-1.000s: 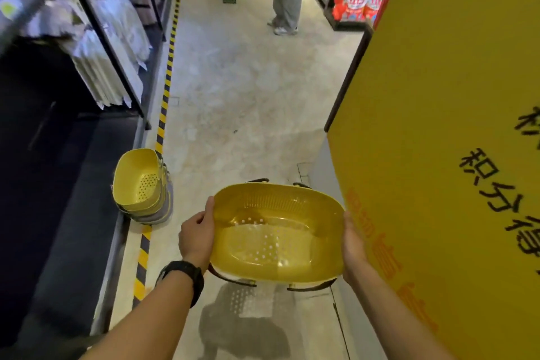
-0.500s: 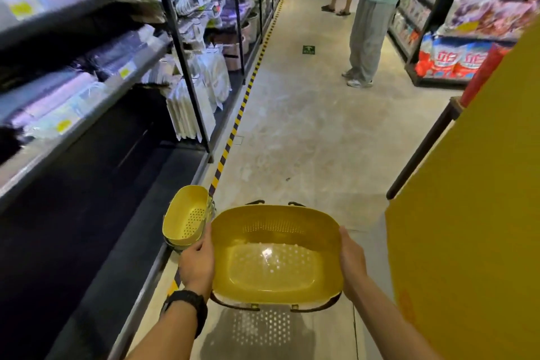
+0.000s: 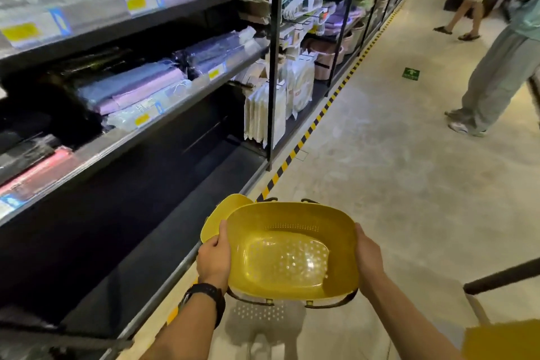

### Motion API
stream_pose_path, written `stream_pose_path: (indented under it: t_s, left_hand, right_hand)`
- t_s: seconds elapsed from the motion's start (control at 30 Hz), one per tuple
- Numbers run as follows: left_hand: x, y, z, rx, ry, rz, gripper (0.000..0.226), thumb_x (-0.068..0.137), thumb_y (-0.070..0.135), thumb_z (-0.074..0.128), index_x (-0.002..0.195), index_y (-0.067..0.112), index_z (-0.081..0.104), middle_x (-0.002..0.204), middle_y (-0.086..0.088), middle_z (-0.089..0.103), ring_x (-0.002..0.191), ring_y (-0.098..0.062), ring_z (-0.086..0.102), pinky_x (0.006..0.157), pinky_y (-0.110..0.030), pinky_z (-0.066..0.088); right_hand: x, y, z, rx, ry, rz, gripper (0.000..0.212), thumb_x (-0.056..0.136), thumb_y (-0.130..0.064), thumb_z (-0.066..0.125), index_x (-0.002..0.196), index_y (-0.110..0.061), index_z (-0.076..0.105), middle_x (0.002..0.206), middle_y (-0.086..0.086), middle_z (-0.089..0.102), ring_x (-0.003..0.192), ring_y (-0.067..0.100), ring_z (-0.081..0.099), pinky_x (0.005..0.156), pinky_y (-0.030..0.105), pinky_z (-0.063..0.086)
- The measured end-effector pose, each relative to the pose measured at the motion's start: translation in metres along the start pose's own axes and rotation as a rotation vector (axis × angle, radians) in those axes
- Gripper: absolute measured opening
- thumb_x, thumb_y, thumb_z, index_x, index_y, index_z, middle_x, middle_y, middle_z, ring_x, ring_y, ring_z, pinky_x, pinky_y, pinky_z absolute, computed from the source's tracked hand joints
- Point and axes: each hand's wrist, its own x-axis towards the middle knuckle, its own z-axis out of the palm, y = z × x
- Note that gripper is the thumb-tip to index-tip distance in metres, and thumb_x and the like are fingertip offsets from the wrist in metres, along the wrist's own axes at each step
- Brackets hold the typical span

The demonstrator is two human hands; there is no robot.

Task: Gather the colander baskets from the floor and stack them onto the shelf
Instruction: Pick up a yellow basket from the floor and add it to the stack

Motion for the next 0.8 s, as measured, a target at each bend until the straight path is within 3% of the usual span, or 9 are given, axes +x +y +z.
stream_pose_path:
  t_s: [0.1,0.17,0.3,0.43,0.63,0.73,0.8]
  left_hand:
    - [0.035,0.021,0.017,0.027,0.036,-0.014,0.063,0.093,0.070,0.042,0.068,0.013,0.057,0.071,-0.016,0.057,0.066,-0.026,0.054,0.067,-0.037,0.045]
    - [0.054,0.034,0.024,-0.002,0.079,-0.030,0.069,0.094,0.067,0.043,0.069,0.006,0.061,0.079,-0.023,0.064,0.070,-0.030,0.059,0.069,-0.038,0.047]
    - [0.086,0.060,0.032,-0.039,0.142,-0.081,0.068,0.094,0.067,0.045,0.076,0.007,0.071,0.080,-0.014,0.069,0.081,-0.032,0.064,0.078,-0.042,0.052]
    - [0.111,0.077,0.044,-0.081,0.231,-0.126,0.075,0.092,0.070,0.046,0.082,-0.001,0.070,0.084,-0.019,0.071,0.082,-0.035,0.066,0.077,-0.043,0.053]
    - [0.135,0.093,0.061,-0.174,0.422,-0.223,0.070,0.091,0.070,0.048,0.072,0.007,0.071,0.066,-0.006,0.065,0.067,-0.026,0.062,0.060,-0.029,0.045]
    - [0.139,0.094,0.070,-0.251,0.496,-0.277,0.068,0.088,0.072,0.049,0.069,0.010,0.070,0.071,-0.010,0.069,0.073,-0.029,0.066,0.071,-0.038,0.054]
    - [0.140,0.093,0.071,-0.271,0.542,-0.328,0.069,0.087,0.072,0.050,0.070,0.008,0.070,0.072,-0.012,0.069,0.073,-0.031,0.066,0.077,-0.044,0.055]
  right_hand:
    - [0.039,-0.030,0.027,-0.053,-0.021,-0.016,0.058,0.101,-0.050,0.043,0.089,0.003,0.066,0.089,0.029,0.068,0.089,0.045,0.066,0.091,0.059,0.051]
    - [0.059,-0.051,0.045,-0.059,-0.061,-0.021,0.052,0.101,-0.050,0.043,0.088,-0.006,0.068,0.097,0.028,0.068,0.095,0.046,0.065,0.093,0.060,0.052]
    - [0.093,-0.088,0.080,-0.092,-0.134,-0.055,0.045,0.102,-0.047,0.041,0.085,-0.014,0.066,0.102,0.024,0.068,0.093,0.041,0.066,0.092,0.059,0.053]
    - [0.130,-0.115,0.112,-0.110,-0.193,-0.035,0.049,0.103,-0.046,0.039,0.099,-0.005,0.066,0.106,0.029,0.065,0.103,0.047,0.063,0.095,0.060,0.051]
    - [0.188,-0.158,0.167,-0.191,-0.405,-0.089,0.043,0.103,-0.047,0.039,0.080,-0.022,0.066,0.086,0.018,0.067,0.087,0.034,0.066,0.085,0.050,0.053]
    - [0.210,-0.180,0.193,-0.265,-0.522,-0.087,0.047,0.101,-0.051,0.041,0.079,-0.019,0.068,0.098,0.024,0.069,0.098,0.041,0.066,0.094,0.057,0.052]
    - [0.219,-0.188,0.210,-0.332,-0.573,-0.099,0.045,0.099,-0.052,0.043,0.081,-0.021,0.070,0.095,0.019,0.071,0.099,0.040,0.066,0.094,0.057,0.052]
